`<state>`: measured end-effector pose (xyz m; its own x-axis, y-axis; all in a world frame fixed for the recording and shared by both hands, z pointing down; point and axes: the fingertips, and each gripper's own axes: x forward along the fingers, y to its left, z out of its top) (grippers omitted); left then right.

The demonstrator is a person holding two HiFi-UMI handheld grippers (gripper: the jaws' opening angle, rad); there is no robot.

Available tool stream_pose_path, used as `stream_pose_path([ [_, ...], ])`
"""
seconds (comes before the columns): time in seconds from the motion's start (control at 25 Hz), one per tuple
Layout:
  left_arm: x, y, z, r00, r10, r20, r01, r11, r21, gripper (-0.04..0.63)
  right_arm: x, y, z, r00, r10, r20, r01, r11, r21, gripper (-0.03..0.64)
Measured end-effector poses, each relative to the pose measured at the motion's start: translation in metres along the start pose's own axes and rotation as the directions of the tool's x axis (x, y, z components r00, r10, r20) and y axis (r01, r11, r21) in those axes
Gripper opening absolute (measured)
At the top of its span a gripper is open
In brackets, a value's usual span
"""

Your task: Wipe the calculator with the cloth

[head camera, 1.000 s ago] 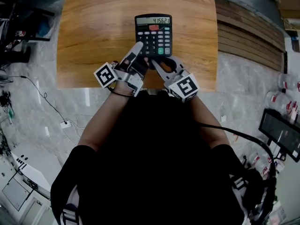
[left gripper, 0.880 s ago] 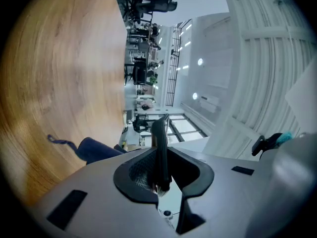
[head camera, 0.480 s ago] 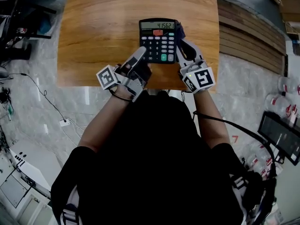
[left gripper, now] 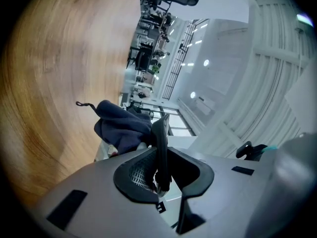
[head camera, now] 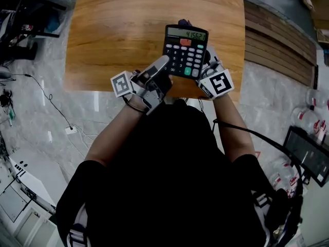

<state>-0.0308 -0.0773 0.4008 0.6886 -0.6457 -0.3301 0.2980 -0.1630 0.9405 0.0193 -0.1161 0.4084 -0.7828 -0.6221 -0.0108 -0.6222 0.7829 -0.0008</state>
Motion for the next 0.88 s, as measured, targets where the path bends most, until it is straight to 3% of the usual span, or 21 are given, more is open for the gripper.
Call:
stream_pose_path([
  [0.24,-0.003,0.001,0.022,0.999,0.015,0.052,-0.016,1.000,0.013,0.071,0.000,0.046,-0.005,0.991,0.132,-0.008,-0.132,0.991,0.005,0.063],
  [0.36,-0.002,0.003,0.029,0.997,0.036,0.074,-0.039,0.999,0.038,0.071,-0.013,0.052,-0.004,0.990,0.143,-0.012,-0.143,0.990,0.016,0.063],
  [0.64,-0.002,0.006,0.030,0.996,0.078,0.049,-0.083,0.991,0.109,0.071,-0.037,0.004,-0.005,0.999,-0.037,-0.015,0.037,0.998,0.044,0.062],
  [0.88,0.006,0.010,0.020,0.998,0.066,0.008,-0.066,0.996,0.061,0.071,-0.036,-0.044,0.000,0.987,-0.161,0.011,0.161,0.986,0.049,0.063],
])
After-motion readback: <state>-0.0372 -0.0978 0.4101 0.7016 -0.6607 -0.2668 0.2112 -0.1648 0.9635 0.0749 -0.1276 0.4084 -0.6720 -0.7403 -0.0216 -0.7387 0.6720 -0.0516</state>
